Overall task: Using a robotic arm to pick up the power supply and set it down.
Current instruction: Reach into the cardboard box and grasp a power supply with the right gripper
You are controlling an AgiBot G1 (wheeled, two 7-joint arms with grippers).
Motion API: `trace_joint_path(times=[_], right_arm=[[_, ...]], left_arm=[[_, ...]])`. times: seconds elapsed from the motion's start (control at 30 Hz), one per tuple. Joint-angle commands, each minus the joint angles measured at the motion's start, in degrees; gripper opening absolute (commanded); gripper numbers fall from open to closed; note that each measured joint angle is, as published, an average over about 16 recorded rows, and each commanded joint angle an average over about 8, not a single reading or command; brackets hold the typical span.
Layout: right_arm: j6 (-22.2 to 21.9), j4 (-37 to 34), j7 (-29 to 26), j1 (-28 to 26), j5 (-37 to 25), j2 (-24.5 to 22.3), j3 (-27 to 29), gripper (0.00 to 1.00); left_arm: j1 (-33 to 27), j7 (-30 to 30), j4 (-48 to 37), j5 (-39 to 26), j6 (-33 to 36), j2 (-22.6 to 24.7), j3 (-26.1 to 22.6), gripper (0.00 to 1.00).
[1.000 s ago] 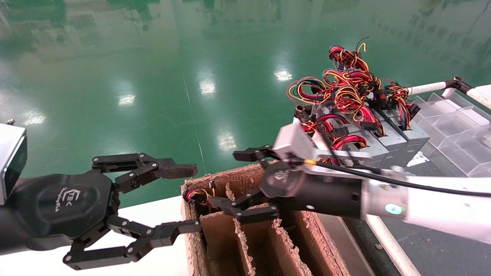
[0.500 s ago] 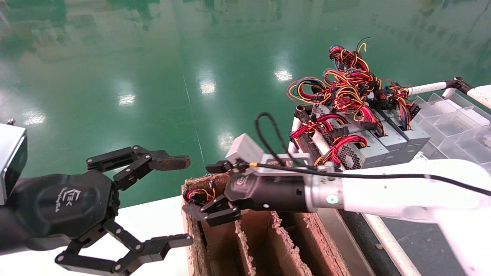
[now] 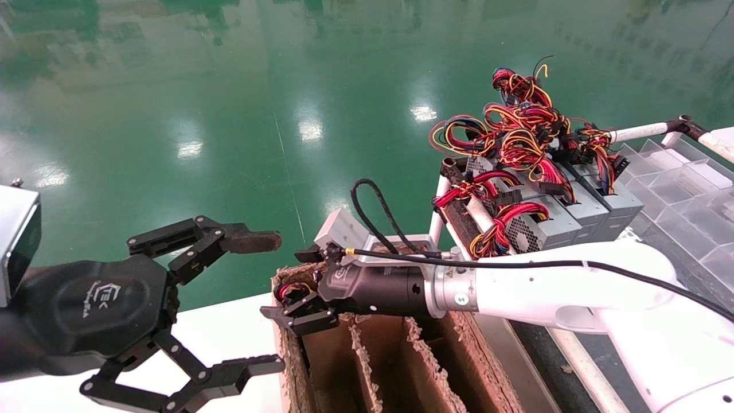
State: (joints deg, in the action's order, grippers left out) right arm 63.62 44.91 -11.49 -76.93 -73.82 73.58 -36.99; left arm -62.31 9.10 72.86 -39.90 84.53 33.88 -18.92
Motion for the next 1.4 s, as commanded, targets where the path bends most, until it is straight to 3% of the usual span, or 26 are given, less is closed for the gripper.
trace_joint_path(times=[0.03, 1.4], right_arm=[[-0.25, -0.77, 0.38, -0.01, 0.02, 0.44, 0.02, 0.0], [2.36, -8.84, 4.85, 0.79, 3.31, 0.28, 1.31, 0.0]], left_arm=[[0.0, 0.0, 0.0, 0.0, 0.0, 0.0, 0.0, 1.0], [-0.01, -0.03, 0.0, 0.04, -0.02, -0.02, -0.05, 1.0]])
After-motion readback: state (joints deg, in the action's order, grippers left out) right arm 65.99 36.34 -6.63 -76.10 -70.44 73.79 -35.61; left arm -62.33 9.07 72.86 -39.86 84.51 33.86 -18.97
